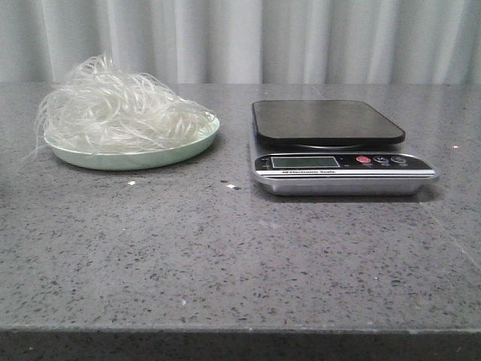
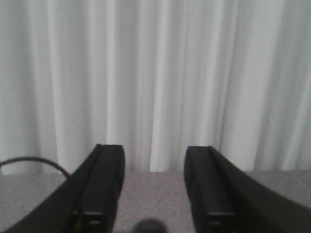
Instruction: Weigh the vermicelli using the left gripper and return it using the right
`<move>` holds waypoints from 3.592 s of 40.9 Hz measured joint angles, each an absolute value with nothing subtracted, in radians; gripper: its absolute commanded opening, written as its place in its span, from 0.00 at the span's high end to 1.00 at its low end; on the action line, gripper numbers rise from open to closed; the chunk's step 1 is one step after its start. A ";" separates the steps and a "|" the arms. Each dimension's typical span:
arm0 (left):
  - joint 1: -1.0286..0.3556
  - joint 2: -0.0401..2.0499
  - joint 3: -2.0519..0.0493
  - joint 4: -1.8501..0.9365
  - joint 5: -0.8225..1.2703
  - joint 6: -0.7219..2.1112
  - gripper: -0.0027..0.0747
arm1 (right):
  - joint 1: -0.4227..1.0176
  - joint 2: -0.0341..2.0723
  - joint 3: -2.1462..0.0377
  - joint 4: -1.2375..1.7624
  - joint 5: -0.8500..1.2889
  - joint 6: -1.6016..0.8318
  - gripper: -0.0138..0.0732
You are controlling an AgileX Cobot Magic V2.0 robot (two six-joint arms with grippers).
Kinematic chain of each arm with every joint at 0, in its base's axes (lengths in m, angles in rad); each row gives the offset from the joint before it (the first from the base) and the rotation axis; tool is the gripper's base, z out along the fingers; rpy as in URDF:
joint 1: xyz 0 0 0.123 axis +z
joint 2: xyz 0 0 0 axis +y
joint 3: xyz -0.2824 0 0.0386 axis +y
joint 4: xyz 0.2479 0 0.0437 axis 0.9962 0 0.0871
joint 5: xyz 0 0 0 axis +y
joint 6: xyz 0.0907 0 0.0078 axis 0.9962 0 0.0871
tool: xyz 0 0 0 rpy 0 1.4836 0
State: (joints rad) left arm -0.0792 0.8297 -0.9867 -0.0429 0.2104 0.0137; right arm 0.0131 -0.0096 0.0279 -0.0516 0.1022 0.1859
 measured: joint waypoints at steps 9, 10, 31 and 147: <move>-0.205 1.007 -1.113 -0.047 0.424 0.014 0.27 | 0.013 -0.010 0.028 -0.052 0.102 0.186 0.67; -0.218 1.034 -1.139 -0.047 0.466 0.014 0.27 | 0.013 -0.010 0.028 -0.052 0.102 0.186 0.67; -0.266 1.574 -1.621 -0.293 1.146 0.145 0.27 | 0.013 -0.010 0.028 -0.052 0.102 0.186 0.67; -0.691 1.870 -2.358 -0.178 1.213 0.157 0.78 | 0.013 -0.010 0.028 -0.052 0.102 0.186 0.67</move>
State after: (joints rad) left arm -0.6908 1.8699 -2.3583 -0.1780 1.2127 0.1571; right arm 0.0131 -0.0096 0.0279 -0.0516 0.1022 0.1859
